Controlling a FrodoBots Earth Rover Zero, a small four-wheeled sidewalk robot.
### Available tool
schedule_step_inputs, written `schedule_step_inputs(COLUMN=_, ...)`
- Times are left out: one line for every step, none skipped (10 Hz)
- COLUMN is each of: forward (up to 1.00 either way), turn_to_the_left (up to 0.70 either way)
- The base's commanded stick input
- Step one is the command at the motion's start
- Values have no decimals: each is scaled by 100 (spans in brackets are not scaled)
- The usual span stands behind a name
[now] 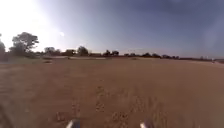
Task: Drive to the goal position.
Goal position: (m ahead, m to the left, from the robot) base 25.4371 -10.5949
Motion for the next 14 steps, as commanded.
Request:
schedule_step_inputs(forward=100, turn_to_the_left=0)
schedule_step_inputs(forward=100, turn_to_the_left=0)
schedule_step_inputs(forward=100, turn_to_the_left=0)
schedule_step_inputs(forward=100, turn_to_the_left=0)
schedule_step_inputs(forward=100, turn_to_the_left=0)
schedule_step_inputs(forward=100, turn_to_the_left=0)
schedule_step_inputs(forward=100, turn_to_the_left=0)
schedule_step_inputs(forward=100, turn_to_the_left=0)
schedule_step_inputs(forward=100, turn_to_the_left=0)
schedule_step_inputs(forward=100, turn_to_the_left=0)
schedule_step_inputs(forward=100, turn_to_the_left=0)
schedule_step_inputs(forward=100, turn_to_the_left=0)
schedule_step_inputs(forward=100, turn_to_the_left=0)
schedule_step_inputs(forward=100, turn_to_the_left=0)
